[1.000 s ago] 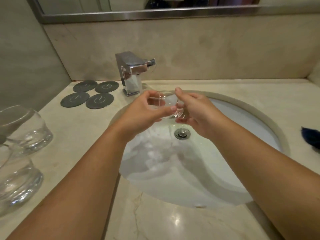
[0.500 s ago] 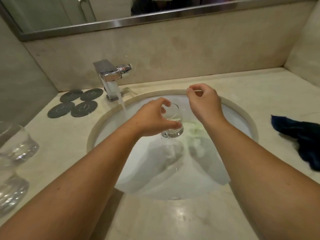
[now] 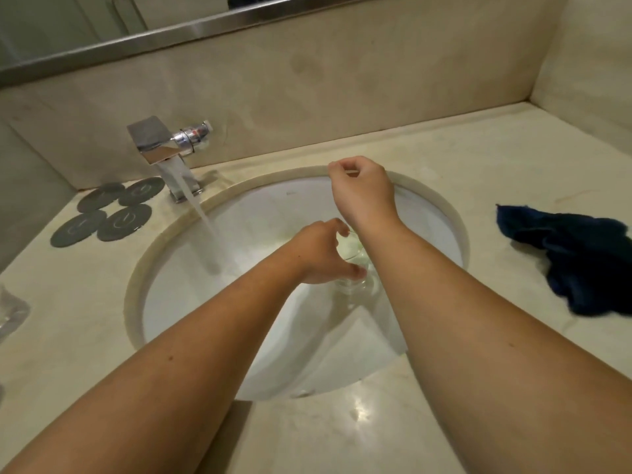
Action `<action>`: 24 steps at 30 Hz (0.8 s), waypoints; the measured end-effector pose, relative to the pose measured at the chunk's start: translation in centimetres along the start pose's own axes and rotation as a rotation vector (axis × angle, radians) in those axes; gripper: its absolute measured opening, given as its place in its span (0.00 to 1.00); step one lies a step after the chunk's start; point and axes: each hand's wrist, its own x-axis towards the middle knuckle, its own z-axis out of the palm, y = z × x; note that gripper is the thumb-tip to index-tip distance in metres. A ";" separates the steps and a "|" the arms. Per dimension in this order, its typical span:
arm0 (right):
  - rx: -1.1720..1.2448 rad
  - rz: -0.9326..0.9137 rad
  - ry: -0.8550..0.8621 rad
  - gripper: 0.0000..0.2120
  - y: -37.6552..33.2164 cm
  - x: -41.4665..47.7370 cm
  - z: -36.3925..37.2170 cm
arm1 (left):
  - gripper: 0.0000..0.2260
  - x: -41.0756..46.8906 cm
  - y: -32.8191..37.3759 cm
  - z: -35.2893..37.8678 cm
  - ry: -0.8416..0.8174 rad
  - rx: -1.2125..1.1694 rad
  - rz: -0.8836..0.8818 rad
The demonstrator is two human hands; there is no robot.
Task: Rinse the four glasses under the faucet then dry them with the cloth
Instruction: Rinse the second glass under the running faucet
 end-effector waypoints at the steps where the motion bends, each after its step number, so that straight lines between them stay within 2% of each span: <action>1: -0.004 0.002 -0.007 0.10 0.0 -0.1 0.1 | 0.38 0.1 0.0 0.1 0.000 -0.001 0.003; 7: -0.045 -0.027 -0.037 0.10 -0.5 -0.7 0.3 | 0.45 -1.2 -0.1 0.2 -0.027 0.070 -0.020; 9: -0.076 -0.096 -0.057 0.11 -0.9 -1.3 0.6 | 0.43 -2.9 0.2 -0.7 -0.014 0.132 -0.036; 12: -0.162 -0.270 -0.132 0.14 -1.9 -2.9 1.5 | 0.36 -7.5 -0.5 -2.5 0.131 0.201 -0.003; 17: -0.359 -0.559 -0.302 0.18 -4.3 -7.0 3.9 | 0.34 -17.1 -3.6 -4.9 0.319 0.263 -0.069; 24: -0.533 -0.683 -0.519 0.24 -7.6 -15.2 8.3 | 0.33 -28.6 -7.1 -6.2 0.473 0.315 -0.182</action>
